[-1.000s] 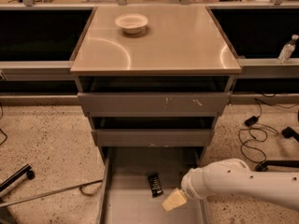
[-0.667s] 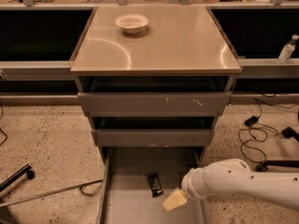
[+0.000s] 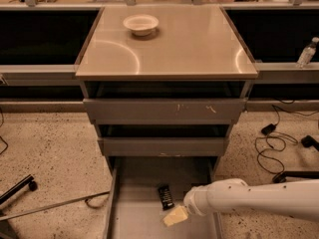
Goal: Pick rxbar chocolate from bottom drawer and place on counter
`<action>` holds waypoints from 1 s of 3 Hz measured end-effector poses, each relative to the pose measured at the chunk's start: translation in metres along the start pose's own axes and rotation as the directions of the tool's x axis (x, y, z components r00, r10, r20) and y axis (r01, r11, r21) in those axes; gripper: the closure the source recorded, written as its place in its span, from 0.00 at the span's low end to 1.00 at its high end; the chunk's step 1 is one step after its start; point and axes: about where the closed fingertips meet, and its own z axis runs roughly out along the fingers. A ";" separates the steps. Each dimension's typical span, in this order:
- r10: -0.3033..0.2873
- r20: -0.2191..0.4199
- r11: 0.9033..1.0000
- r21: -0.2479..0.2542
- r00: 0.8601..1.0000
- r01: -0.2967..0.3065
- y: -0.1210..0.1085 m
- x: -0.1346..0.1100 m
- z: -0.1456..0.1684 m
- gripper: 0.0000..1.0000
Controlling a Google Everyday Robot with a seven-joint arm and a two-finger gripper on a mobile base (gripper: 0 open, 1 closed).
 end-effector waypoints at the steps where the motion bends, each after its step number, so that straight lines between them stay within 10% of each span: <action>1: 0.020 0.015 1.000 0.014 1.000 -0.021 -0.014 0.002 0.049 0.00; 3: 0.111 0.039 0.988 0.100 0.993 -0.115 -0.068 0.011 0.139 0.00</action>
Offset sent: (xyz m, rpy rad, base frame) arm 0.0936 0.0217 -0.1517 -0.0848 -0.1017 -0.1837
